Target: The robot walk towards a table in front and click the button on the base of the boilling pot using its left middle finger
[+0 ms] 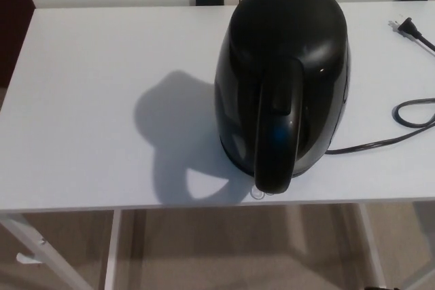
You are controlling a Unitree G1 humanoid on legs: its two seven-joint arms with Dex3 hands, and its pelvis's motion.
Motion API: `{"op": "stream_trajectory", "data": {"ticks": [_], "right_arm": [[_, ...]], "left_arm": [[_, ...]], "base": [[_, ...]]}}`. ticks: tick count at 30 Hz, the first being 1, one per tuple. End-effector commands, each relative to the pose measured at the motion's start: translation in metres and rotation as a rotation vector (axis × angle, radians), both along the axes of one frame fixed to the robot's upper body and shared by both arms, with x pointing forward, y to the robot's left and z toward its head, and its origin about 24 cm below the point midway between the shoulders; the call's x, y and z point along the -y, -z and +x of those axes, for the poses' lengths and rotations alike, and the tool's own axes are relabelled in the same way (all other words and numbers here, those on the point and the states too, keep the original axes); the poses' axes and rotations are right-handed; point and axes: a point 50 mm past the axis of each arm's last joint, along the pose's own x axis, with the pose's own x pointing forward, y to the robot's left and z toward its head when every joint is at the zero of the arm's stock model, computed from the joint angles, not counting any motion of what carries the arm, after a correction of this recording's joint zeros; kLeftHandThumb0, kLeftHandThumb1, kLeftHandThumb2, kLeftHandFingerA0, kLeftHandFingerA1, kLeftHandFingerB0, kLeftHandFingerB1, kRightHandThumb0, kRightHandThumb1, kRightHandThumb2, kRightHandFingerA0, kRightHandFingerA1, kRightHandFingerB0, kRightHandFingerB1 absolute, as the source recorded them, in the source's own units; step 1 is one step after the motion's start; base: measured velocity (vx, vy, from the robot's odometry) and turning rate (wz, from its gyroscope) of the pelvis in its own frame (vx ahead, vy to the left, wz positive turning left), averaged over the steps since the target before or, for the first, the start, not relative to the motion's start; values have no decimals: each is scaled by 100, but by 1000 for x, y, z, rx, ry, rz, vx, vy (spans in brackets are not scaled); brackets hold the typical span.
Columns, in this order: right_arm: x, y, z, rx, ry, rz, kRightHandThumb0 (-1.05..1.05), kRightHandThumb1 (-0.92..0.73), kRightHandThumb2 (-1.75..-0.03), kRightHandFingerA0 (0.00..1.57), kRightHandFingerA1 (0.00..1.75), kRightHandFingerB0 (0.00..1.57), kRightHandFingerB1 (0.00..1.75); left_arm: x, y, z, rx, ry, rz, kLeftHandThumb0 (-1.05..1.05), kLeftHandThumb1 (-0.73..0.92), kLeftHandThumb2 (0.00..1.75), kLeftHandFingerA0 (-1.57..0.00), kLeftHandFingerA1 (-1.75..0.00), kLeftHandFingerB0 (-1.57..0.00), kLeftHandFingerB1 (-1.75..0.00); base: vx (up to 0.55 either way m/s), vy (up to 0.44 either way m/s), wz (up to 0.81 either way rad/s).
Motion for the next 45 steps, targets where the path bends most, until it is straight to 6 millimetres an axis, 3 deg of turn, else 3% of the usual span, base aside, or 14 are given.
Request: {"op": "stream_trajectory", "data": {"ticks": [1, 8, 10, 11, 12, 17, 19, 23, 24, 25, 27, 28, 32, 45], "right_arm": [[12, 1, -10, -17, 16, -36, -14, -41, -86, 50, 65, 19, 51], [9, 2, -14, -25, 18, -30, -14, -41, -86, 50, 65, 20, 51], [10, 2, -12, -21, 20, -33, -17, -58, -57, 58, 50, 30, 38], [10, 1, -11, -18, 17, -36, -14, -41, -86, 49, 64, 19, 51], [11, 0, -10, -14, 15, -36, -14, -41, -86, 48, 64, 19, 51], [12, 0, -9, -21, 18, -24, -11, -43, -87, 45, 62, 18, 50], [12, 1, -10, -23, 23, -18, -11, -43, -87, 48, 64, 18, 50], [12, 1, -10, -24, 25, -16, -11, -42, -87, 48, 64, 18, 51], [12, 1, -10, -23, 21, -19, -13, -42, -87, 47, 64, 18, 50], [12, 0, -8, -20, 16, -23, -14, -41, -86, 48, 64, 18, 51], [11, 0, -7, -18, 17, -24, -14, -41, -86, 48, 64, 18, 51], [11, 0, -7, -18, 19, -24, -13, -41, -86, 49, 65, 18, 51], [11, 1, -7, -22, 29, -23, -11, -42, -87, 49, 64, 19, 51], [11, 0, -2, -15, 28, -27, -11, -42, -87, 48, 64, 18, 50]], "left_arm": [[-41, 50, 37, -44, -460, 0, -37, 47, 105, -2, -46, 0, -47], [-58, 69, 42, -24, -884, -142, -36, 49, 104, -1, -48, 0, -47], [-62, 72, 39, -18, -954, -146, -35, 50, 105, -1, -47, 0, -46], [-66, 74, 35, -22, -990, -147, -35, 51, 105, -1, -47, 0, -47], [-70, 75, 32, -33, -1017, -145, -71, 67, 84, -19, -42, -12, -38], [-83, 74, 23, -92, -1155, -230, -67, 78, 63, -34, -36, -12, -26], [-83, 74, 23, -98, -1141, -241, -74, 64, 90, -25, -45, -10, -37], [-79, 75, 23, -106, -1128, -272, -68, 75, 63, -27, -34, -13, -26], [-77, 75, 24, -109, -1118, -278, -71, 63, 89, -20, -45, -7, -36], [-76, 75, 25, -111, -1108, -287, -67, 75, 63, -27, -35, -13, -26], [-76, 75, 26, -112, -1109, -288, -71, 62, 89, -21, -45, -7, -36], [-76, 75, 26, -115, -1109, -295, -67, 75, 63, -26, -34, -13, -25], [-79, 74, 24, -122, -1113, -308, -71, 63, 89, -19, -45, -6, -35], [-80, 73, 27, -145, -1103, -320, -70, 62, 89, -20, -46, -6, -35]], "base": [[0, 0, 0], [0, 0, 0], [0, 0, 0], [0, 0, 0], [0, 0, 0], [0, 0, 0], [0, 0, 0], [0, 0, 0], [0, 0, 0], [0, 0, 0], [0, 0, 0], [0, 0, 0], [0, 0, 0], [0, 0, 0]]}}
